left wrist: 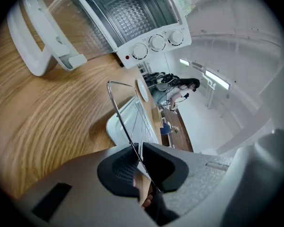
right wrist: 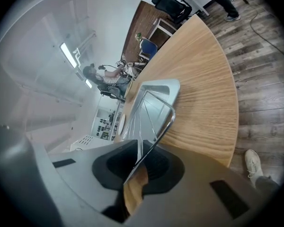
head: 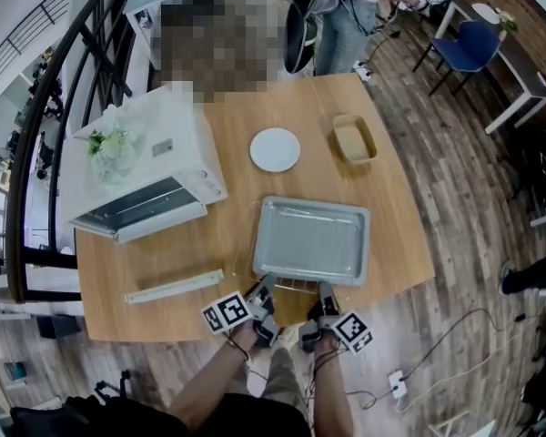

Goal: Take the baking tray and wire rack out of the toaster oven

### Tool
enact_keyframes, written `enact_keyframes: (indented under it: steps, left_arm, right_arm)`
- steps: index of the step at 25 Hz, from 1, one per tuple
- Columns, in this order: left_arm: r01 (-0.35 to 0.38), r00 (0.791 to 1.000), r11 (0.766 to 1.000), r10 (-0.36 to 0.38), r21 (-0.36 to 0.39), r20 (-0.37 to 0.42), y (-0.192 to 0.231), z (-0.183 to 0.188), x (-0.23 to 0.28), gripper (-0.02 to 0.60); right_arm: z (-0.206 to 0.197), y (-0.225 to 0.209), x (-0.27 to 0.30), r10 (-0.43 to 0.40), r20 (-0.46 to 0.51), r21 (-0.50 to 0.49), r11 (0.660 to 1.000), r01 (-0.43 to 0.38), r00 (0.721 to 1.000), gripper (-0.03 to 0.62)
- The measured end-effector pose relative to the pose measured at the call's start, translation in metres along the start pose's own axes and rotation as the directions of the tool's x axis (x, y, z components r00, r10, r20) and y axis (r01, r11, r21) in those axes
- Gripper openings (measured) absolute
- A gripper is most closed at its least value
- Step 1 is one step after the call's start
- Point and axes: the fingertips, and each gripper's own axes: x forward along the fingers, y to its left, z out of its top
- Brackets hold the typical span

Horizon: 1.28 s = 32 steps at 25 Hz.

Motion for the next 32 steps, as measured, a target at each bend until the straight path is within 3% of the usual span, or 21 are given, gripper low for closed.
enact_keyframes:
  steps: [6,9,17,22,32]
  left_arm:
    - [-0.036,0.999,0.999,0.036,-0.03,-0.024,0.009,-0.008,0.002,0.021]
    - [-0.061,0.997,0.998,0.061,0.002,-0.04,0.011,-0.009,0.003,0.029]
    - [-0.071,0.995,0.997,0.069,-0.025,-0.071,0.009,-0.014,0.005,0.141]
    - [-0.108,0.99,0.994,0.105,-0.032,-0.09,0.016,-0.018,0.007,0.181]
    - [-0.123,0.986,0.992,0.118,-0.036,-0.116,0.019,-0.022,0.007,0.195]
  right_arm:
    - [-0.001,-0.002,0.003,-0.012,-0.008,-0.003,1.0,0.012,1.0,0.078]
    - [-0.002,-0.003,0.002,-0.018,-0.026,0.015,1.0,0.018,1.0,0.125]
    - [-0.005,0.0,0.003,-0.037,-0.052,0.042,0.998,0.039,0.998,0.244]
    - [-0.007,0.001,0.002,-0.058,-0.073,0.037,0.997,0.06,0.996,0.272]
    - [-0.008,-0.001,-0.006,-0.083,-0.117,0.056,0.994,0.09,0.99,0.308]
